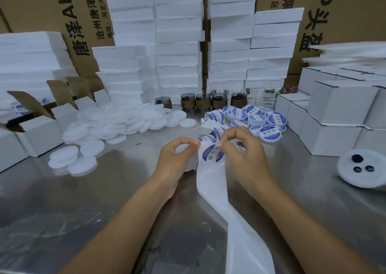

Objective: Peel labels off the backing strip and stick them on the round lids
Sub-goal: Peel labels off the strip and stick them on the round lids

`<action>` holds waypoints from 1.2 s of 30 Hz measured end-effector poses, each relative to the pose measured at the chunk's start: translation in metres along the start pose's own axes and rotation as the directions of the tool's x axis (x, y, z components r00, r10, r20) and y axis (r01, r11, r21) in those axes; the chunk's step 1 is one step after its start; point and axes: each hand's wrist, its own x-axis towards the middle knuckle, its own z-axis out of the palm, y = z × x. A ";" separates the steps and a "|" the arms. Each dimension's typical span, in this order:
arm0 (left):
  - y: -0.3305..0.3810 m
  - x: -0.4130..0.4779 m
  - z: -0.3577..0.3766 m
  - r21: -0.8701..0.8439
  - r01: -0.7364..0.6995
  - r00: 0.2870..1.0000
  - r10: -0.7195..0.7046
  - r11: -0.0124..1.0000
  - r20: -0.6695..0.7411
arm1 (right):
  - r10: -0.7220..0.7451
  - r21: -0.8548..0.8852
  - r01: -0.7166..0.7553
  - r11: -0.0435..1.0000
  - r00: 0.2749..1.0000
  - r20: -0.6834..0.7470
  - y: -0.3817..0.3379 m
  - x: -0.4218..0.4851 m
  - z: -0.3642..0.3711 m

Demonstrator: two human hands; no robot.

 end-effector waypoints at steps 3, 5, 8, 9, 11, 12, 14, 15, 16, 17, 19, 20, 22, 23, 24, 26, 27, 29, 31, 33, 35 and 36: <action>-0.002 0.002 0.000 -0.020 -0.024 1.000 0.024 1.000 -0.001 | 0.125 0.280 -0.111 0.953 0.992 -0.030 -0.001 0.005 -0.004; -0.003 0.003 -0.001 -0.017 -0.037 0.999 0.037 0.999 -0.006 | 0.205 0.384 -0.170 0.907 0.977 -0.052 -0.003 0.009 -0.007; -0.004 0.006 -0.003 0.011 -0.052 0.997 0.052 0.999 -0.061 | 0.257 0.406 -0.203 0.891 0.963 -0.083 -0.002 0.010 -0.008; -0.004 0.007 -0.004 0.005 -0.053 0.994 0.053 0.999 -0.096 | 0.262 0.392 -0.210 0.896 0.961 -0.085 -0.002 0.010 -0.008; -0.002 0.009 -0.008 -0.049 -0.067 0.982 0.057 0.997 -0.181 | 0.267 0.381 -0.221 0.898 0.961 -0.073 -0.001 0.009 -0.007; -0.001 0.011 -0.011 -0.071 -0.085 0.972 0.067 0.994 -0.227 | 0.268 0.378 -0.225 0.898 0.961 -0.064 -0.001 0.009 -0.007; 0.003 0.014 -0.015 -0.095 -0.128 0.951 0.095 0.987 -0.295 | 0.274 0.374 -0.237 0.896 0.961 -0.047 -0.002 0.010 -0.007; 0.006 0.015 -0.016 -0.137 -0.149 0.946 0.101 0.979 -0.308 | 0.281 0.378 -0.246 0.892 0.959 -0.038 -0.003 0.010 -0.007; 0.009 0.015 -0.017 -0.215 -0.167 0.948 0.097 0.962 -0.304 | 0.292 0.387 -0.259 0.885 0.956 -0.027 -0.003 0.010 -0.007; 0.011 0.015 -0.019 -0.327 -0.176 0.957 0.083 0.928 -0.279 | 0.311 0.404 -0.278 0.871 0.950 -0.016 -0.004 0.010 -0.007; 0.015 0.013 -0.021 -0.585 -0.126 0.988 0.047 0.801 -0.148 | 0.353 0.460 -0.318 0.829 0.936 0.012 -0.005 0.012 -0.007; 0.016 0.012 -0.022 -0.682 -0.059 0.998 0.026 0.729 -0.059 | 0.369 0.491 -0.335 0.804 0.929 0.030 -0.007 0.012 -0.008; 0.017 0.008 -0.022 -0.760 0.083 0.993 0.008 0.644 0.115 | 0.390 0.556 -0.364 0.747 0.918 0.077 -0.010 0.013 -0.009; 0.018 0.006 -0.020 -0.751 0.136 0.982 0.015 0.646 0.190 | 0.391 0.591 -0.373 0.715 0.915 0.104 -0.012 0.012 -0.009; 0.018 0.004 -0.018 -0.724 0.179 0.966 0.022 0.667 0.259 | 0.387 0.621 -0.378 0.686 0.913 0.129 -0.014 0.012 -0.010; 0.017 0.001 -0.012 -0.637 0.257 0.925 0.006 0.727 0.380 | 0.369 0.673 -0.385 0.631 0.913 0.177 -0.017 0.011 -0.012; 0.016 0.000 -0.010 -0.586 0.289 0.904 -0.015 0.757 0.427 | 0.353 0.688 -0.387 0.614 0.914 0.200 -0.018 0.010 -0.012; 0.013 -0.001 -0.006 -0.487 0.333 0.874 -0.071 0.808 0.480 | 0.315 0.674 -0.393 0.625 0.917 0.243 -0.021 0.008 -0.011; 0.009 0.000 -0.005 -0.413 0.340 0.860 -0.102 0.845 0.499 | 0.273 0.628 -0.385 0.677 0.923 0.271 -0.021 0.006 -0.008; 0.008 0.002 -0.004 -0.370 0.324 0.860 -0.109 0.871 0.498 | 0.230 0.538 -0.339 0.772 0.938 0.260 -0.021 0.005 -0.005; 0.007 0.002 -0.004 -0.357 0.323 0.860 -0.114 0.877 0.498 | 0.187 0.454 -0.294 0.841 0.946 0.265 -0.020 0.002 -0.004; 0.006 0.002 -0.004 -0.358 0.321 0.861 -0.113 0.877 0.495 | 0.170 0.424 -0.274 0.863 0.949 0.267 -0.019 0.001 -0.003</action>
